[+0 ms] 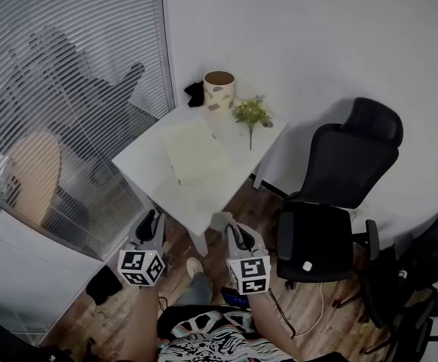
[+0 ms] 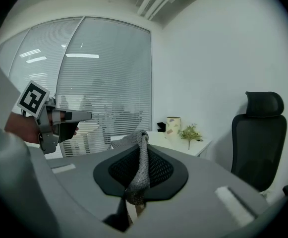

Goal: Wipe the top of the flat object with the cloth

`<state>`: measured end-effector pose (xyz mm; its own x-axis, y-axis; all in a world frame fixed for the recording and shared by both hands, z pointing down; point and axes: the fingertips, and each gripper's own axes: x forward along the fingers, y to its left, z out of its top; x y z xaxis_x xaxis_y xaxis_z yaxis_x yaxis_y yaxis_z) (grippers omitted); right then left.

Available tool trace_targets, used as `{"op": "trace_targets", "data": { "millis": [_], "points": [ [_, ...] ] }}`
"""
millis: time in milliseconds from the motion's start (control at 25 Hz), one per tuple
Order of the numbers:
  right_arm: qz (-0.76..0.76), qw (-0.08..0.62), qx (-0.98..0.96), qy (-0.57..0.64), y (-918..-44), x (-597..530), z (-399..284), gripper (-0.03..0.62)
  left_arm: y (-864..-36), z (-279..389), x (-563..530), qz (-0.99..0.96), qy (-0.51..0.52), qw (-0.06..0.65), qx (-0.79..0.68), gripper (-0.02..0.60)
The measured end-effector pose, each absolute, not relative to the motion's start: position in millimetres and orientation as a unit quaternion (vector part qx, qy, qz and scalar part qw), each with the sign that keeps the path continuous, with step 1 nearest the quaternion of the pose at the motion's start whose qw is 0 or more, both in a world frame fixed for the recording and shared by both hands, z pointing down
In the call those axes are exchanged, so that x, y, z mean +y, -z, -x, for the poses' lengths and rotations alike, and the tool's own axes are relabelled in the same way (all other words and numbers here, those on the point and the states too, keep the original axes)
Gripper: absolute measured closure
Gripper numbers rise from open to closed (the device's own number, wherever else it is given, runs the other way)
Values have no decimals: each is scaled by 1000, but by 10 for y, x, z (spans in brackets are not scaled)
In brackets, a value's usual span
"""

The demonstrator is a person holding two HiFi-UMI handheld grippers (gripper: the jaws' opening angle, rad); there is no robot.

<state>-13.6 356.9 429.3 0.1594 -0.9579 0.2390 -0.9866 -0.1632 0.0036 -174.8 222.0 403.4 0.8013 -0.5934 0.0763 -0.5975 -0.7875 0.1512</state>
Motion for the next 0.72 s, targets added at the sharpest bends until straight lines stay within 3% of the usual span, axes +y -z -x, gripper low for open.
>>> {"op": "trace_targets", "data": {
  "millis": [720],
  "points": [
    [-758,136,-623,-136,-4755,1230,-946,572,-4682,612,-256,-941,-58,144,-300,466]
  ]
}}
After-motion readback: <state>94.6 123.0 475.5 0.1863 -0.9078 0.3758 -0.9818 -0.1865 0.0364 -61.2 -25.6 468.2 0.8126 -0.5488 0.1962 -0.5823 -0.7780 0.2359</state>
